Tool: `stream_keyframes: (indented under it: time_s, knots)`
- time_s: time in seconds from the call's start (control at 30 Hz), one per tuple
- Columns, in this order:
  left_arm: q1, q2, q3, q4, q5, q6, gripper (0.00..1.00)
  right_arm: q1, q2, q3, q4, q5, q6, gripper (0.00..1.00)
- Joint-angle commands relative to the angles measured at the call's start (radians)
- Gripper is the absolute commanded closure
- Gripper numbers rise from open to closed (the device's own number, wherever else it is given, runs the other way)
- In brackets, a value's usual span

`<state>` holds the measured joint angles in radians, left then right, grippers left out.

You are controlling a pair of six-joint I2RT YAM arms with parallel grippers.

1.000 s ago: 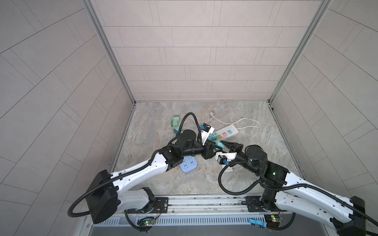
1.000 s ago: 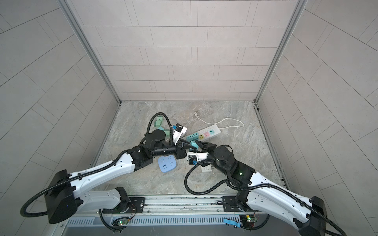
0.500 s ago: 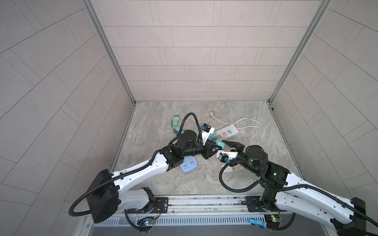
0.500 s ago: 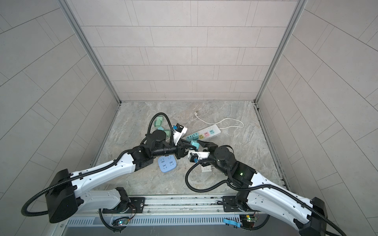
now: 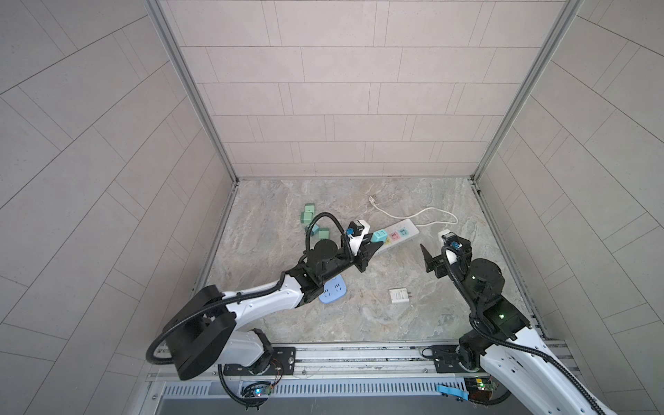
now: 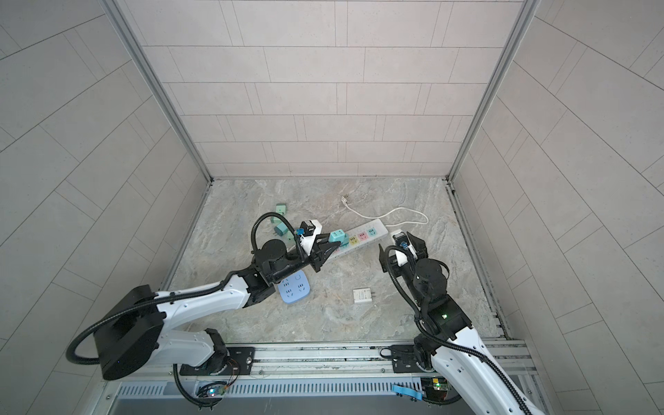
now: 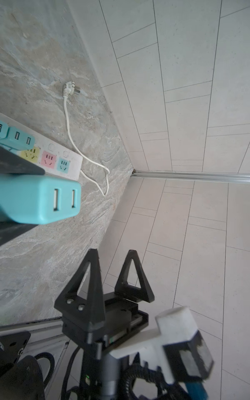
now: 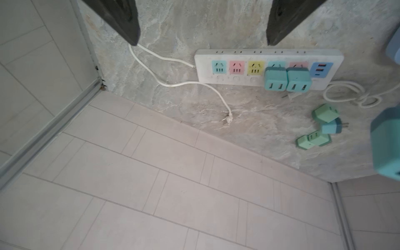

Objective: Insert plugs into power strip
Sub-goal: Pick up the plug from the center of the table.

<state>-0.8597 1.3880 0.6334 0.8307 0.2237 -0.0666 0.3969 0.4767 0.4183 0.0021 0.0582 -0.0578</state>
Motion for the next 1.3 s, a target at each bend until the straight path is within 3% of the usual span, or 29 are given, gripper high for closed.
stream_keyframes:
  time_s: [0.0, 0.1, 0.23, 0.27, 0.37, 0.43, 0.53, 0.73, 1.0, 1.17, 1.27]
  knots:
    - [0.005, 0.055, 0.001, 0.203, 0.081, 0.11, 1.0, -0.006, -0.004, 0.052, 0.007, -0.104, 0.183, 0.0]
    - [0.009, 0.056, -0.007, 0.189, 0.086, 0.188, 1.0, -0.006, 0.025, 0.093, -0.002, -0.271, 0.097, 0.0]
    - [0.025, 0.012, -0.031, 0.165, 0.144, 0.286, 1.0, -0.005, 0.053, 0.153, -0.028, -0.531, -0.173, 0.03]
    - [0.032, 0.002, -0.031, 0.152, 0.169, 0.299, 1.0, -0.006, 0.079, 0.192, -0.086, -0.591, -0.272, 0.1]
    - [0.052, -0.026, -0.041, 0.14, 0.243, 0.317, 1.0, -0.003, 0.183, 0.375, -0.346, -0.802, -0.669, 0.49]
    - [0.069, -0.049, -0.049, 0.111, 0.323, 0.336, 1.0, 0.004, 0.237, 0.465, -0.478, -0.886, -0.822, 0.53]
    - [0.078, -0.074, -0.056, 0.066, 0.331, 0.345, 1.0, 0.01, 0.296, 0.539, -0.574, -0.985, -0.981, 0.51]
    - [0.077, -0.108, -0.1, 0.116, 0.344, 0.316, 1.0, 0.06, 0.449, 0.669, -0.709, -0.975, -1.063, 0.42]
    - [0.077, -0.144, -0.103, 0.093, 0.342, 0.308, 1.0, 0.209, 0.641, 0.833, -0.79, -0.684, -1.031, 0.41]
    - [0.077, -0.167, -0.106, 0.049, 0.333, 0.325, 1.0, 0.231, 0.712, 0.887, -0.828, -0.638, -1.039, 0.51]
    - [0.077, -0.182, -0.113, 0.028, 0.327, 0.341, 1.0, 0.233, 0.732, 0.907, -0.846, -0.613, -1.038, 0.66]
